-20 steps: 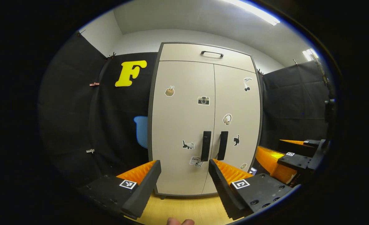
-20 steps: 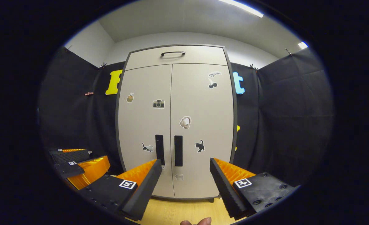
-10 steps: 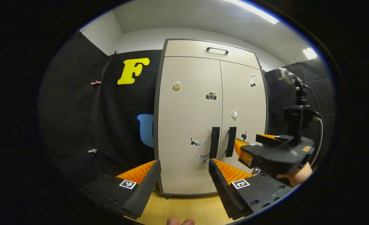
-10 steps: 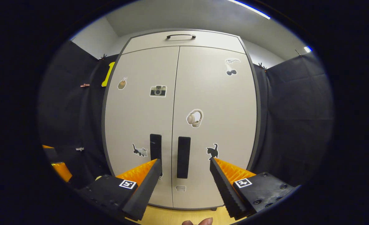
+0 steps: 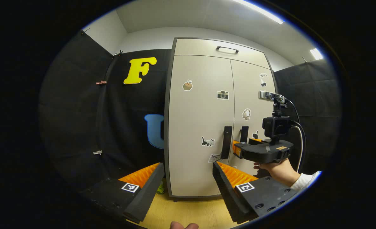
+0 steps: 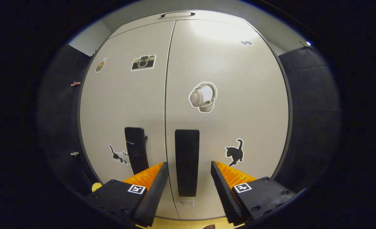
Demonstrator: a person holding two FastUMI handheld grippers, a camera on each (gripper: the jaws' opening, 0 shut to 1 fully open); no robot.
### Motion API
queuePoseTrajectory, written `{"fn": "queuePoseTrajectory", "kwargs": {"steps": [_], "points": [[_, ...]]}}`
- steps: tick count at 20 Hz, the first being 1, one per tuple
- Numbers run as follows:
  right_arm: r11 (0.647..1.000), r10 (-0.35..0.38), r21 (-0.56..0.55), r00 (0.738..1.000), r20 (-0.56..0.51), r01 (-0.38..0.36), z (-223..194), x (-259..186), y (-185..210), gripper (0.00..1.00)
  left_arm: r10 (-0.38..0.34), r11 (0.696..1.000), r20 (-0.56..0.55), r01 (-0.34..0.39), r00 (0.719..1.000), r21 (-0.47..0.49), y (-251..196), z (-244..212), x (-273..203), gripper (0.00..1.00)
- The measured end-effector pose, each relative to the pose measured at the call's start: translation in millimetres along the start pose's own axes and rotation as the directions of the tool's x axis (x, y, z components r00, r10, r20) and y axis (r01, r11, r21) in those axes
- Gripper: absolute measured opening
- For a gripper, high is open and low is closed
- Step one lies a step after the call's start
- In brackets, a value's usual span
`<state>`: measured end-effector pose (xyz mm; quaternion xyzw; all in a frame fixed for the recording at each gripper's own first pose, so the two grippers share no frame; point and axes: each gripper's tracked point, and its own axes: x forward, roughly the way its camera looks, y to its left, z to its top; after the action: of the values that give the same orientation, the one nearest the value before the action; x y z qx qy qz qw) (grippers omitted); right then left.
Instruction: Open the right door of the double-door shoe cabinet with the right hand, and open the left door with the left hand.
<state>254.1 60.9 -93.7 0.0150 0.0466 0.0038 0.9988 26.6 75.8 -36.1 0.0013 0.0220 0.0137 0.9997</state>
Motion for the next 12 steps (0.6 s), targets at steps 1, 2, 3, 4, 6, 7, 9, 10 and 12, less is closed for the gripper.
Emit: {"fn": "queuePoseTrajectory", "kwargs": {"steps": [1, 2, 3, 4, 6, 7, 9, 10, 12], "points": [[1.0, -0.014, 0.002, 1.0, -0.016, 0.014, -5, 4, -3, 0.78, 0.003, 1.0, -0.003, -0.003, 1.0, -0.003, 2, 0, 0, 0.95], [1.0, -0.012, 0.005, 1.0, 0.012, 0.012, -1, 6, -1, 0.54, 0.007, 1.0, -0.004, -0.007, 1.0, -0.004, 6, -2, 0, 0.95], [1.0, 0.007, -0.003, 1.0, 0.021, -0.007, 3, -1, 4, 0.52, 0.012, 1.0, -0.005, -0.012, 1.0, -0.005, 8, -2, 1, 0.95], [1.0, 0.014, -0.026, 1.0, 0.026, -0.014, 2, 2, 7, 0.5, 0.015, 1.0, -0.007, -0.015, 1.0, -0.007, 10, -3, 2, 0.94], [1.0, -0.003, -0.024, 1.0, 0.022, 0.004, 1, 4, 3, 0.34, 0.017, 1.0, -0.014, -0.018, 1.0, -0.015, 12, -5, 4, 0.94], [1.0, -0.013, 0.011, 1.0, 0.01, 0.013, 1, 3, 2, 0.34, 0.017, 1.0, -0.016, -0.018, 1.0, -0.019, 13, -6, 4, 0.94], [0.999, -0.032, 0.029, 0.999, -0.012, 0.033, 2, 3, 2, 0.28, 0.02, 1.0, -0.014, -0.021, 1.0, -0.022, 16, -6, 2, 0.95], [0.999, -0.035, 0.007, 0.999, -0.003, 0.036, 1, 3, 2, 0.23, 0.022, 0.999, -0.013, -0.022, 1.0, -0.024, 16, -6, 1, 0.95], [0.999, -0.028, 0.024, 1.0, -0.005, 0.028, 1, 3, 3, 0.23, 0.025, 0.999, -0.013, -0.025, 1.0, -0.024, 18, -6, -2, 0.94]]}}
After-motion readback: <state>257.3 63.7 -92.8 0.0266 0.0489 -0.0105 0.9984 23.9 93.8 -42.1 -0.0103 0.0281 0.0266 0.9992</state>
